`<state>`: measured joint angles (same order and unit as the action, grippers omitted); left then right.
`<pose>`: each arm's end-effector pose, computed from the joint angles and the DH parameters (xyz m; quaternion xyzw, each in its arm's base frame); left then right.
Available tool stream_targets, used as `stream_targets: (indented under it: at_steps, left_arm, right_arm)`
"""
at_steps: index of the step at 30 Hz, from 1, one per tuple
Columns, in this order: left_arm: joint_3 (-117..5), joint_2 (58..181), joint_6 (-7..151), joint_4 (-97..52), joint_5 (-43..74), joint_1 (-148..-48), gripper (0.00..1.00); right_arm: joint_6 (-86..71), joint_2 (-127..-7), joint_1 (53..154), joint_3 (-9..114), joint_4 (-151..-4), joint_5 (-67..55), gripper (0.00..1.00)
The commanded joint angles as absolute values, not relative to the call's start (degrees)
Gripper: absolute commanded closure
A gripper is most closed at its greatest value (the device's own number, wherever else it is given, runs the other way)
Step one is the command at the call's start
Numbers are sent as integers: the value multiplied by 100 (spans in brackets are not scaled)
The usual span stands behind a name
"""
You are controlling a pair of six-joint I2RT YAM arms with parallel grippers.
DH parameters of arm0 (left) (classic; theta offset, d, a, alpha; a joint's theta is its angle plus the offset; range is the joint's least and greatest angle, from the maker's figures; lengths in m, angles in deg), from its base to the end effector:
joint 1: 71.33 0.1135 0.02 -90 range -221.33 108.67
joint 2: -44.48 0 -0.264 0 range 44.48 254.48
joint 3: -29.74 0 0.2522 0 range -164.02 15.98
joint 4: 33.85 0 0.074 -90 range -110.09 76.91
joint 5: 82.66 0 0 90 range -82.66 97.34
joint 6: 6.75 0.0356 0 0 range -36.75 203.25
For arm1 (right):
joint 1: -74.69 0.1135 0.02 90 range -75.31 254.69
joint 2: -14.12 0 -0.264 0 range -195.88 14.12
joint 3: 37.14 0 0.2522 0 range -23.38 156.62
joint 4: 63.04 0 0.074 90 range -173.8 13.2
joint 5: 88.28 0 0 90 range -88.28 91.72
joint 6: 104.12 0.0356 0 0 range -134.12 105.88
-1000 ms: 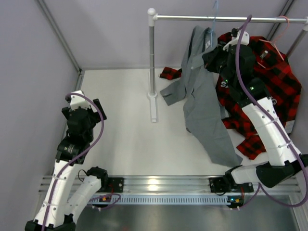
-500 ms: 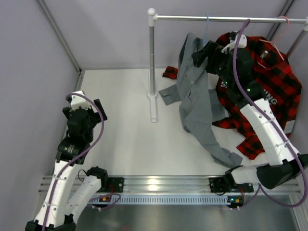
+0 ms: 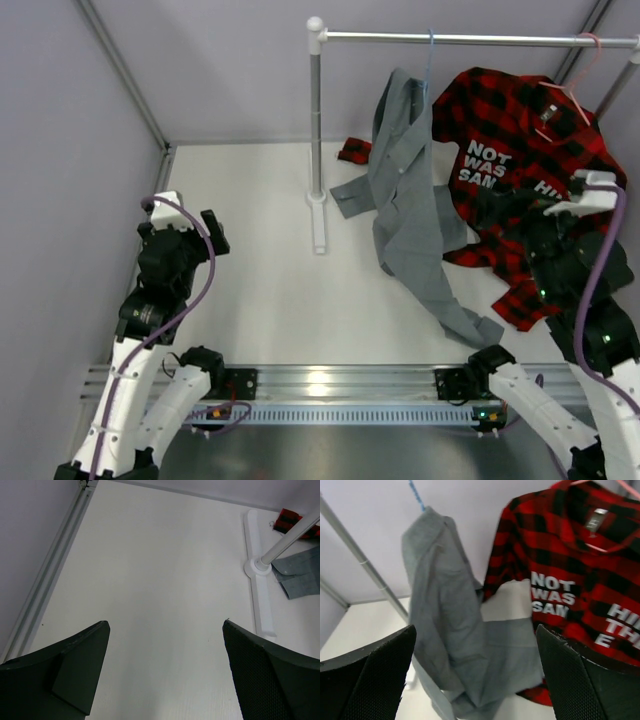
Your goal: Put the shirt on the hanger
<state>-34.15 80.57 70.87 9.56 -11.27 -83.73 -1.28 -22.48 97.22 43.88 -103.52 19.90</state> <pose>0.1328 -0.0176 0.3576 -0.0976 0.7861 -0.0022 0.6103 0.0927 0.0264 0.4548 0.0582 0.6812 0.1166 0.7205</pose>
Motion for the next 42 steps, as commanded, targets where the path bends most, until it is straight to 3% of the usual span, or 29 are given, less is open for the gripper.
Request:
stream_targets:
  at_steps: [1, 11, 42]
  left_arm:
    - [-3228, 7517, 6928, 988, -927, -8337, 2]
    - [-2507, 6452, 6840, 1147, -488, -8346, 2]
    - [-2313, 6337, 6716, 1129, -145, -8416, 2]
  right_arm:
    - [-621, -1527, 9667, 3859, -11219, 2817, 1]
    - [-569, -91, 9667, 3111, -11758, 2739, 1]
    - [-472, -390, 9658, 2830, -11978, 2414, 0]
